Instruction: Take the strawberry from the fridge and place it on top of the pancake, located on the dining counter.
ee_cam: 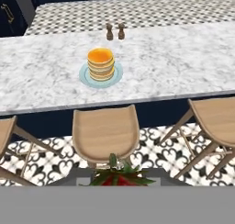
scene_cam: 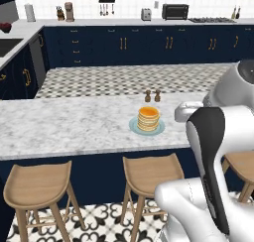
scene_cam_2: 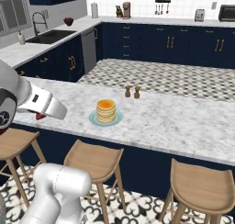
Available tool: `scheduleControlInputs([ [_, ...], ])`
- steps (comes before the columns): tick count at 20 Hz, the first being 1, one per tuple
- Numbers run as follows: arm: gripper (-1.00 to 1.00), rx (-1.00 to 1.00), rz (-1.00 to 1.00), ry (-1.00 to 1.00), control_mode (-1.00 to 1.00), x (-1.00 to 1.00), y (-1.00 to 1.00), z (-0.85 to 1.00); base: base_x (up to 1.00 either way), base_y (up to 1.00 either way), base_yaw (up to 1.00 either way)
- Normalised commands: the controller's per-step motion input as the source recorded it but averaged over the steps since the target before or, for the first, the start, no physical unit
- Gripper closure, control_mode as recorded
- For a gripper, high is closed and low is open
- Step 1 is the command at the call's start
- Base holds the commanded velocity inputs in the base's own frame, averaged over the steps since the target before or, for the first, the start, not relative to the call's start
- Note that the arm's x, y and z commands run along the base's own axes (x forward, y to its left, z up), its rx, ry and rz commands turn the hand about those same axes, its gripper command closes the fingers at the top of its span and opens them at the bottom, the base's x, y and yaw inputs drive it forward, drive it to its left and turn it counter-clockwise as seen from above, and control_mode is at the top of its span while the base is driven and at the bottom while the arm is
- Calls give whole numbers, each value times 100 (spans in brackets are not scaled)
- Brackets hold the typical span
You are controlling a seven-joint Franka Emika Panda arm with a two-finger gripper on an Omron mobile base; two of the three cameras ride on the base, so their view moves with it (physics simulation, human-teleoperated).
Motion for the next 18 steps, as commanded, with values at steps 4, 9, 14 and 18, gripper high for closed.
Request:
scheduleControlInputs([
  [4, 100, 0, 0, 2, -100, 100, -29, -43, 0, 0, 0],
  [9, 100, 4, 0, 0, -100, 100, -20, -60, 0, 0, 0],
  [14, 100, 0, -1, 0, -100, 100, 0, -8, 0, 0, 0],
  [18, 100, 0, -3, 9, -100, 100, 6, -2, 0, 0, 0],
])
